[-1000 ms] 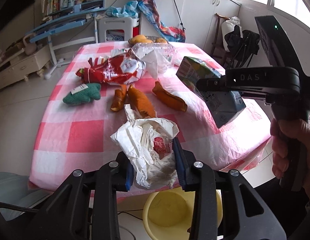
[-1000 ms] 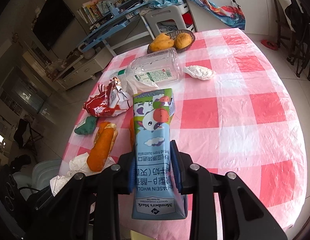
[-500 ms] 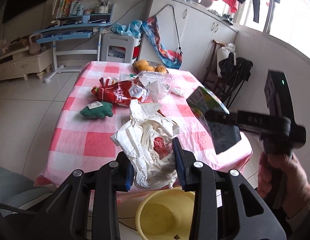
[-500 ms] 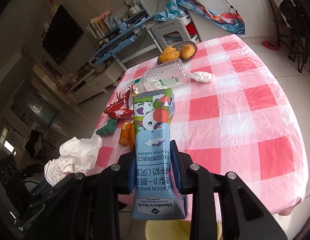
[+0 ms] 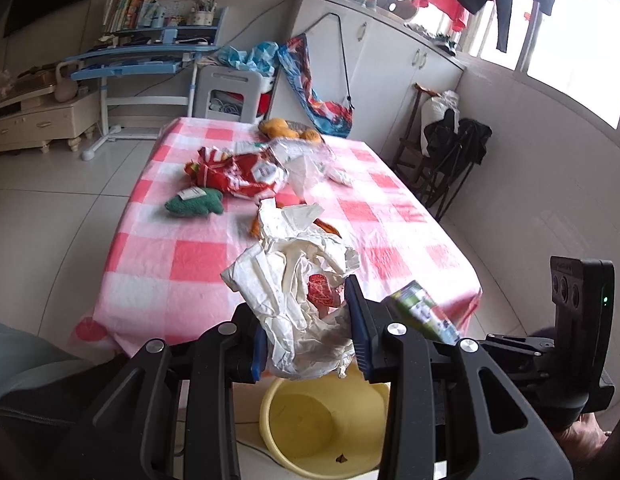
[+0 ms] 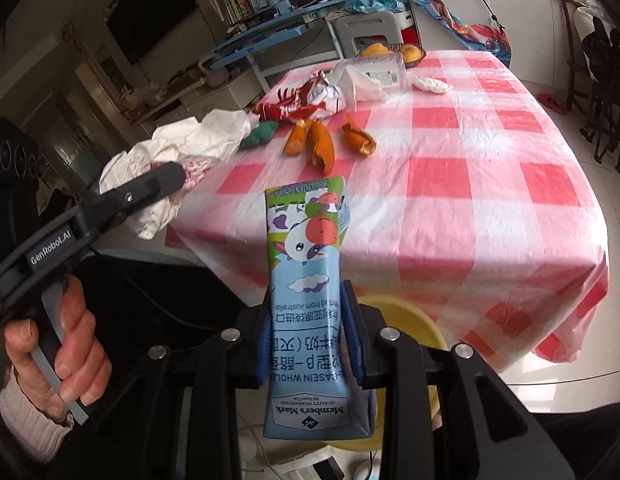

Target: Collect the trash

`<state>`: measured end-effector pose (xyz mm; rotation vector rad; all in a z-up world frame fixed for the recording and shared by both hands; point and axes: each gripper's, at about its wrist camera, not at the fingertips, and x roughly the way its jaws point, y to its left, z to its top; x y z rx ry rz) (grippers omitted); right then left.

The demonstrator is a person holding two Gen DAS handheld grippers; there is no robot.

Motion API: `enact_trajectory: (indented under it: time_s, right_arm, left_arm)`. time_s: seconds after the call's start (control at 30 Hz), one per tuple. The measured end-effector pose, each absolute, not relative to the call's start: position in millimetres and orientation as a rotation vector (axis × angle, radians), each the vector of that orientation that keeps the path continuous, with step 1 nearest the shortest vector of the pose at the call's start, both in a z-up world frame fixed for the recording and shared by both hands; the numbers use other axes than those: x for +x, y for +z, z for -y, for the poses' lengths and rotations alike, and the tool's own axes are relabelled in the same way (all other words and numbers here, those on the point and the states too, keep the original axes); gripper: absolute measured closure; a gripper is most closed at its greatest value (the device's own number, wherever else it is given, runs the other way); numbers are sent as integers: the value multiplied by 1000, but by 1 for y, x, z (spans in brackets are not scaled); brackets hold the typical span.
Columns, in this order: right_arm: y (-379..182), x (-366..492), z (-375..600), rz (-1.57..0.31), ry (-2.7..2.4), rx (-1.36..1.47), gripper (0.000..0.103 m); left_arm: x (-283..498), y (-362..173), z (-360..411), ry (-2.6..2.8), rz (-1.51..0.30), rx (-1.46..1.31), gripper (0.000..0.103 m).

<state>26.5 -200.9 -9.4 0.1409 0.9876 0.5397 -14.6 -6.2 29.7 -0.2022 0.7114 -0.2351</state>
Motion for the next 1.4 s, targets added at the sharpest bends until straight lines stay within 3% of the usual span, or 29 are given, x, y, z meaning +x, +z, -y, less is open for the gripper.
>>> enact_trajectory:
  time_s: [0.07,0.13,0.17,0.27,0.43,0.6,0.83,1.4]
  right_arm:
    - [-16,21,204,-1014,524,146,65]
    - [-16,17,211,-1000,486,167,43]
    - [-13,16,216,-975,461,182,38]
    - [-2,11,233,-887,380,238,32]
    - [13,4,249,-727,282,290,12]
    - [21,5,243,-663,224,235,9]
    - [26,0,231,-594,193,137,8]
    - [24,-8,207,-572,196,14,8]
  left_arm:
    - [-20,22,15,-246,-737,-175,70]
    - [-26,13,26,-254,-769,-137,70]
    - [-28,9,30,-260,-786,-122,70]
    - [-34,-5,49,-297,-845,-53,70]
    - [-41,-27,78,-376,-947,80,66]
    - [-49,-13,73,-320,-899,138,39]
    - [-56,43,17,82,-549,75,10]
    - [-51,33,-19,252,-519,-50,7]
